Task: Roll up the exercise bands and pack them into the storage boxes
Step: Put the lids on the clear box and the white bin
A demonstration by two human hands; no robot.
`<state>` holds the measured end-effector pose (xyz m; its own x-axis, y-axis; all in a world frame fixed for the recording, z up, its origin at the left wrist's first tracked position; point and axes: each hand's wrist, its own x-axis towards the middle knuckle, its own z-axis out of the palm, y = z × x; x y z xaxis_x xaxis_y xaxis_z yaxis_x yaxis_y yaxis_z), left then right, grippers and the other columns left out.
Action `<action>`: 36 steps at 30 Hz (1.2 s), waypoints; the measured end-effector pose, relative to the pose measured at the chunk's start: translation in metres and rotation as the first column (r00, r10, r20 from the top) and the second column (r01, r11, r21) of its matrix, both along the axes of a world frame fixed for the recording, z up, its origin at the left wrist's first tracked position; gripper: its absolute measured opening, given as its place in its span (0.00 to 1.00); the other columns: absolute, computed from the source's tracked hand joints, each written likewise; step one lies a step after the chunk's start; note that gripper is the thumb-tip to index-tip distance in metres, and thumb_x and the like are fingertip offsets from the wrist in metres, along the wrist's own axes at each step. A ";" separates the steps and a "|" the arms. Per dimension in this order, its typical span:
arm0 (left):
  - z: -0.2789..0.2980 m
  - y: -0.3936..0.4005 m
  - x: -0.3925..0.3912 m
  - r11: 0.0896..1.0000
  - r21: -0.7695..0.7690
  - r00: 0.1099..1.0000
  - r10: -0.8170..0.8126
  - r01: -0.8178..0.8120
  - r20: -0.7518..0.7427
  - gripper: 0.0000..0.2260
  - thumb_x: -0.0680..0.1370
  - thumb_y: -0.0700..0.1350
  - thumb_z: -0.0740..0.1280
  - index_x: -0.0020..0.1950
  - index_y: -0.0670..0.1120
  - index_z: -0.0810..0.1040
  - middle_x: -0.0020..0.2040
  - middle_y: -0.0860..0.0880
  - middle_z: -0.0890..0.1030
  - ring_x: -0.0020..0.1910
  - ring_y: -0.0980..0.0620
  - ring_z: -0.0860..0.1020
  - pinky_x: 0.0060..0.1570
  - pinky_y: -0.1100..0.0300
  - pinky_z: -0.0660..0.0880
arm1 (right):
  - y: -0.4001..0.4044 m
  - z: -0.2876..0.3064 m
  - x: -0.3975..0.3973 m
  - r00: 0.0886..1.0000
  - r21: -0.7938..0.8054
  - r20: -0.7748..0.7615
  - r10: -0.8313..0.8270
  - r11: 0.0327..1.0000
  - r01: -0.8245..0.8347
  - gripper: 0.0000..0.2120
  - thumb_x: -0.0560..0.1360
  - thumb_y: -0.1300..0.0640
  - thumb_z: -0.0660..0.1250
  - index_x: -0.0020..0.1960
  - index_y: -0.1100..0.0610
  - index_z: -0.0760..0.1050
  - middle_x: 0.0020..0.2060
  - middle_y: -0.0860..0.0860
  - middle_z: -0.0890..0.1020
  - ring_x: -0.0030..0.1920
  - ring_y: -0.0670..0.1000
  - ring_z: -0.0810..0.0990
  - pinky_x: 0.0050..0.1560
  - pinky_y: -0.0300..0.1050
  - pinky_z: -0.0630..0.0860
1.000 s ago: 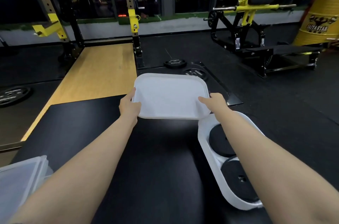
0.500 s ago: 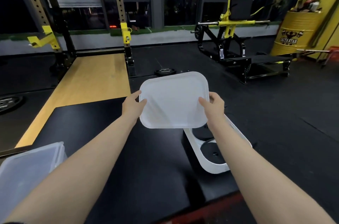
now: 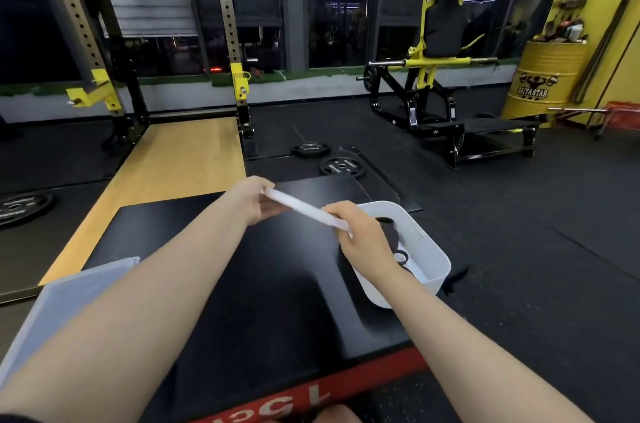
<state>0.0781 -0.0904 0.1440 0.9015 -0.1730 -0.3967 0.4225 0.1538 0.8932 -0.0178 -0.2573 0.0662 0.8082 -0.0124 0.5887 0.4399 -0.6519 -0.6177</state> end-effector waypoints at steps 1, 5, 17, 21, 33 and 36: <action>-0.004 0.002 -0.003 1.000 0.014 1.000 0.008 -0.008 0.010 0.10 0.79 0.32 0.55 0.59 0.35 0.68 0.56 0.38 0.73 0.39 0.44 0.79 0.37 0.53 0.78 | -0.003 -0.002 -0.002 0.999 -0.035 -0.042 0.034 0.999 -0.035 0.13 0.73 0.66 0.65 0.55 0.54 0.77 0.49 0.39 0.77 0.50 0.40 0.75 0.52 0.32 0.69; -0.018 0.002 -0.010 0.999 -0.020 0.999 0.038 -0.038 0.010 0.21 0.78 0.29 0.55 0.72 0.36 0.61 0.66 0.39 0.71 0.63 0.41 0.73 0.51 0.52 0.73 | -0.018 -0.007 -0.015 0.938 0.188 -0.330 0.107 0.981 -0.045 0.20 0.70 0.48 0.73 0.61 0.46 0.75 0.59 0.35 0.75 0.62 0.34 0.69 0.61 0.29 0.65; -0.083 -0.069 -0.036 0.997 0.069 0.999 -0.019 0.017 0.031 0.17 0.78 0.32 0.54 0.67 0.38 0.69 0.63 0.41 0.75 0.59 0.40 0.74 0.52 0.47 0.73 | -0.091 -0.026 -0.004 0.743 0.219 -0.615 -0.262 0.849 0.481 0.11 0.75 0.59 0.62 0.34 0.57 0.69 0.31 0.49 0.67 0.34 0.49 0.65 0.34 0.42 0.59; -0.106 -0.095 -0.030 0.981 0.139 0.984 -0.147 0.133 0.098 0.15 0.77 0.39 0.57 0.61 0.45 0.75 0.56 0.48 0.80 0.54 0.46 0.79 0.51 0.51 0.77 | -0.106 -0.038 -0.009 0.708 0.147 -0.613 -0.351 0.830 0.538 0.11 0.74 0.58 0.62 0.36 0.58 0.63 0.30 0.50 0.61 0.33 0.50 0.60 0.34 0.44 0.55; -0.174 -0.163 -0.003 0.981 0.132 0.990 -0.143 0.142 0.001 0.13 0.73 0.43 0.56 0.54 0.43 0.74 0.49 0.47 0.81 0.45 0.46 0.79 0.39 0.56 0.78 | -0.147 -0.056 -0.006 0.652 0.102 -0.674 -0.347 0.831 0.547 0.24 0.77 0.50 0.63 0.72 0.49 0.65 0.71 0.51 0.67 0.71 0.54 0.64 0.65 0.50 0.63; -0.171 -0.174 -0.007 0.969 0.199 0.989 -0.147 0.147 -0.015 0.10 0.75 0.40 0.56 0.56 0.45 0.70 0.54 0.47 0.78 0.49 0.45 0.78 0.50 0.53 0.77 | -0.156 -0.059 -0.005 0.638 0.070 -0.678 -0.364 0.833 0.550 0.24 0.78 0.51 0.62 0.73 0.50 0.63 0.70 0.51 0.69 0.71 0.56 0.64 0.65 0.49 0.63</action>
<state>0.0712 -0.2645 -0.0271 0.8721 -0.2213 -0.4365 0.4272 -0.0910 0.8996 -0.0233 -0.4131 0.0068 0.8264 -0.5505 -0.1184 -0.4105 -0.4451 -0.7959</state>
